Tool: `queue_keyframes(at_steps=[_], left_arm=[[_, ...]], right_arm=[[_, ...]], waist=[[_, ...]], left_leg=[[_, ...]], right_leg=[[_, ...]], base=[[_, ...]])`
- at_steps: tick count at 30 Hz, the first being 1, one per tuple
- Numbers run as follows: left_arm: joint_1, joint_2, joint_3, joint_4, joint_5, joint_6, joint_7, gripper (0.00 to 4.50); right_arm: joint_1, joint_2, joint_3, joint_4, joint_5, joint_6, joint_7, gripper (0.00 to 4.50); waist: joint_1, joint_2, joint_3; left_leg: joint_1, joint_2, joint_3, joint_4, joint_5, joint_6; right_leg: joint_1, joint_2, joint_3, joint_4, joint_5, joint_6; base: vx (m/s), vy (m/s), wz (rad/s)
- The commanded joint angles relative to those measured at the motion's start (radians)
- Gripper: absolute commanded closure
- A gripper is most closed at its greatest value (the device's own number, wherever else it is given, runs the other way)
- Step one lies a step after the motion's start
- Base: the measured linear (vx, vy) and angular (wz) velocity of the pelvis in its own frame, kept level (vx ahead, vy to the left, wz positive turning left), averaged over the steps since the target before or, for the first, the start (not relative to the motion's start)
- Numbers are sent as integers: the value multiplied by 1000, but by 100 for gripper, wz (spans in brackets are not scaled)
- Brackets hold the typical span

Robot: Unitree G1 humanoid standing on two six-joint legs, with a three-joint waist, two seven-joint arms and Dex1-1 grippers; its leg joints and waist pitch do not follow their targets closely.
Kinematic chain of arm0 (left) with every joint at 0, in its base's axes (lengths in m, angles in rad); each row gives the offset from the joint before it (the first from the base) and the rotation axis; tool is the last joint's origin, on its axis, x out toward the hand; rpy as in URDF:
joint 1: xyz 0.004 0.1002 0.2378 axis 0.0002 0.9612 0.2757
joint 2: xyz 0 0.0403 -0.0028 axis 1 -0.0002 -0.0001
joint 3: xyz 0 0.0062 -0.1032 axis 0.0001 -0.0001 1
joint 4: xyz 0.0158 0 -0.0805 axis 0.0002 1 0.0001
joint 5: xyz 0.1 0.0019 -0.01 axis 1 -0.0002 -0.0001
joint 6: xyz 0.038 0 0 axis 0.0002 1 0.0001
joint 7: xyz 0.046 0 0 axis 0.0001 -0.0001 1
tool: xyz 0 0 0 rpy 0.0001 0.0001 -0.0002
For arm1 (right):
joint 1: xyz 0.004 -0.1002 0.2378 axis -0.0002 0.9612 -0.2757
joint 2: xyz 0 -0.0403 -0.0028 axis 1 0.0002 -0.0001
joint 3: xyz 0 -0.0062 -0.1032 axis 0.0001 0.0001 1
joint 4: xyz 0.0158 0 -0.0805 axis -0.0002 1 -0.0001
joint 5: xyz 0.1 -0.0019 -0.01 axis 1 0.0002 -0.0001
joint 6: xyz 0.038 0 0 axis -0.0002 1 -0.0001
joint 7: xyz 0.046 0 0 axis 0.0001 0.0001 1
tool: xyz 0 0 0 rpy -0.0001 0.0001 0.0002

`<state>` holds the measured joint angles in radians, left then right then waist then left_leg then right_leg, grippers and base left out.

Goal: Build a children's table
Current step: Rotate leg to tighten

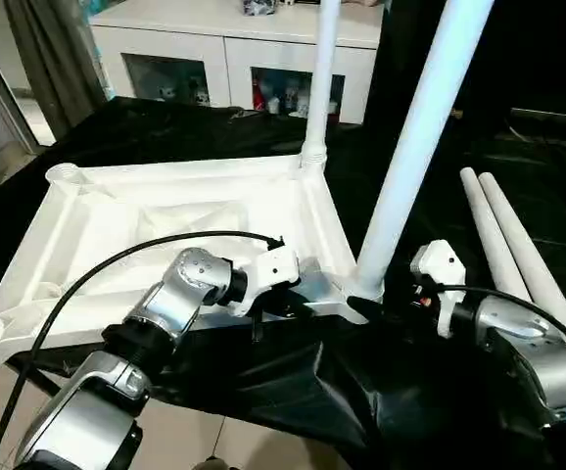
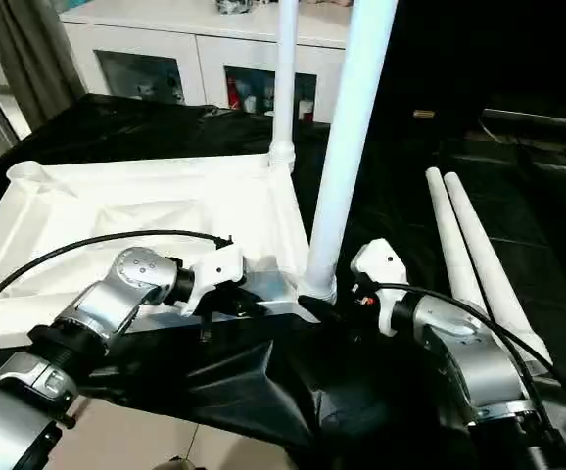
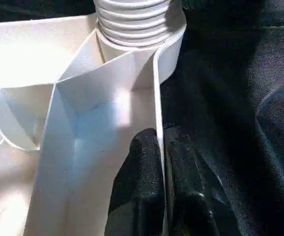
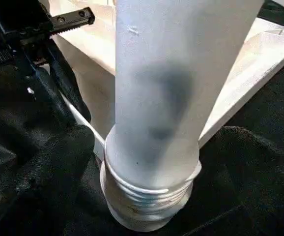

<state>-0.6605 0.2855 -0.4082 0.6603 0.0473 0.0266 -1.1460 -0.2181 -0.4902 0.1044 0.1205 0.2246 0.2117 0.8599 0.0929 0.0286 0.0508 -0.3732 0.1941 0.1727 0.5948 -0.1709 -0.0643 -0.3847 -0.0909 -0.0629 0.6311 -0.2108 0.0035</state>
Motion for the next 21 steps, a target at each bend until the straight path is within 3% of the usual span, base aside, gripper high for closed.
queue_keyframes(at_steps=[1, 7, 21], left_arm=[[7, -6, 44, -27, -43, -16, 4, 440], [12, -4, 55, -32, -48, -12, -1, 447], [14, 3, 77, -14, -42, 0, 32, 450]], right_arm=[[-8, -3, -1, 0, 3, -5, 12, 0], [-15, 6, 1, 19, 2, -11, 15, 19], [-28, 30, 11, 70, -17, -31, -4, 155]], waist=[[2, -21, -56], [0, -22, -56], [-2, -26, -52]], left_leg=[[6, 32, -9, -78, -261, 37], [4, 31, -8, -77, -249, 43], [3, 31, -8, -80, -254, 41]], right_leg=[[37, -57, 43, -100, -265, -187], [37, -57, 43, -99, -259, -191], [34, -58, 44, -103, -294, -175]], base=[[0, 0, 0], [0, 0, 0], [0, 0, 0]])
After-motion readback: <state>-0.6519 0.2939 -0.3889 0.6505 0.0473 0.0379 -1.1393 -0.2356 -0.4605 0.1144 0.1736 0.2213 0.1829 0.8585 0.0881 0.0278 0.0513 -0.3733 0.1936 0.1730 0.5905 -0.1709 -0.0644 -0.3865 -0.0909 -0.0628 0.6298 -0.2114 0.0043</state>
